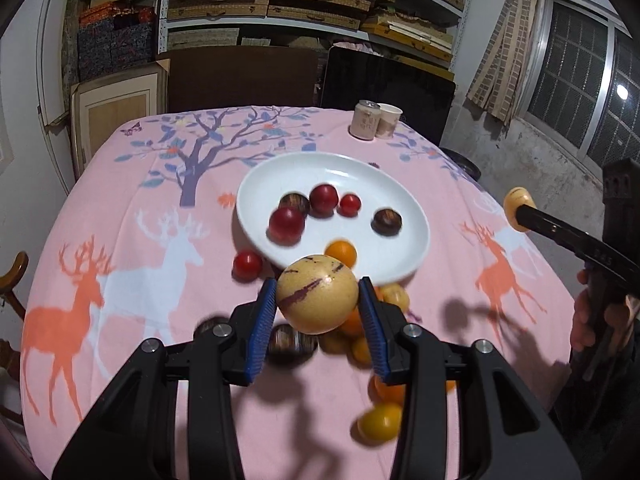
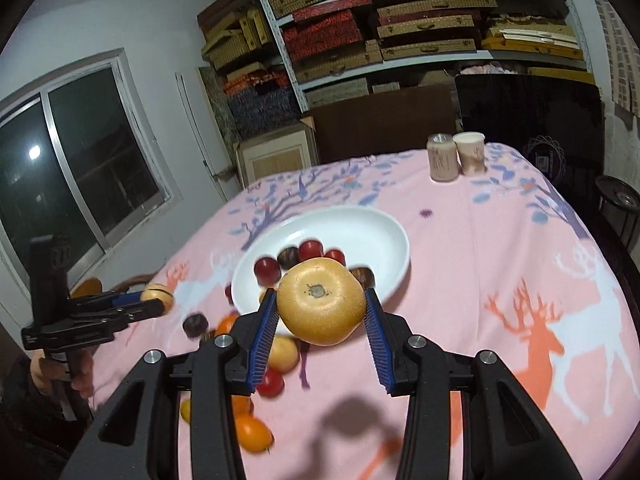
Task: Organize fruits
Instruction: 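Lower the pepino and apple onto the white plate and open both tools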
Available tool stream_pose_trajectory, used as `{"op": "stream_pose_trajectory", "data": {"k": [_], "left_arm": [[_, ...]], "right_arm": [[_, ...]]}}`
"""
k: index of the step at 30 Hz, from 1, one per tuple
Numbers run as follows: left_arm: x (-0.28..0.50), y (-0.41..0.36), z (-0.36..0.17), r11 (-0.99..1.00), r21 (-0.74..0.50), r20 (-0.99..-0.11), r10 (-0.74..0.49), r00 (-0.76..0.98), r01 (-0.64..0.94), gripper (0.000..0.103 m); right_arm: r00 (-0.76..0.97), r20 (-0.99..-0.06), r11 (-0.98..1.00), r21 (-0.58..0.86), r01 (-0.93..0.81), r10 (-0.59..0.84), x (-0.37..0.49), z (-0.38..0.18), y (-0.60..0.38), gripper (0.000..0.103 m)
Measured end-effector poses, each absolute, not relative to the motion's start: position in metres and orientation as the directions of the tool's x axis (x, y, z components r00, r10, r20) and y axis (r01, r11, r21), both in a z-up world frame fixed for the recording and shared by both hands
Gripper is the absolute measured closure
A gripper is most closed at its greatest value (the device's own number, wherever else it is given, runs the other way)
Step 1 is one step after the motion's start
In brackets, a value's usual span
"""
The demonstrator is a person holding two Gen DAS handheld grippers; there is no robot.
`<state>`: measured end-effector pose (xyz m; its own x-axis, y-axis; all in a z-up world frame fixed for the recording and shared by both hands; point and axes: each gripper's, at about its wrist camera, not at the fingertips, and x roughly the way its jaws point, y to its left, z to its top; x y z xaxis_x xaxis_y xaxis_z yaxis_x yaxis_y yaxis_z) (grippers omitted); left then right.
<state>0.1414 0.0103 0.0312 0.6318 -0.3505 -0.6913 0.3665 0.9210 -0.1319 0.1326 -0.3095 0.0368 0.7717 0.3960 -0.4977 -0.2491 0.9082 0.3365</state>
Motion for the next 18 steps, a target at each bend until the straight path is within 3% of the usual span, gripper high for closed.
{"op": "stream_pose_trajectory", "data": {"k": [8, 15, 18], "left_arm": [[0.232, -0.025, -0.005, 0.933, -0.128, -0.777, -0.305, 0.551, 0.336, 0.063], [0.252, -0.036, -0.031, 0.935, -0.123, -0.813, -0.288, 0.506, 0.334, 0.062], [0.248, -0.034, -0.027, 0.936, -0.129, -0.805, -0.291, 0.517, 0.327, 0.058]], "right_arm": [[0.703, -0.565, 0.896, 0.36, -0.261, 0.432, 0.22, 0.013, -0.27, 0.06], [0.653, -0.626, 0.902, 0.35, -0.252, 0.425, 0.27, -0.021, -0.245, 0.059], [0.669, -0.617, 0.908, 0.33, -0.257, 0.414, 0.27, -0.023, -0.241, 0.039]]}}
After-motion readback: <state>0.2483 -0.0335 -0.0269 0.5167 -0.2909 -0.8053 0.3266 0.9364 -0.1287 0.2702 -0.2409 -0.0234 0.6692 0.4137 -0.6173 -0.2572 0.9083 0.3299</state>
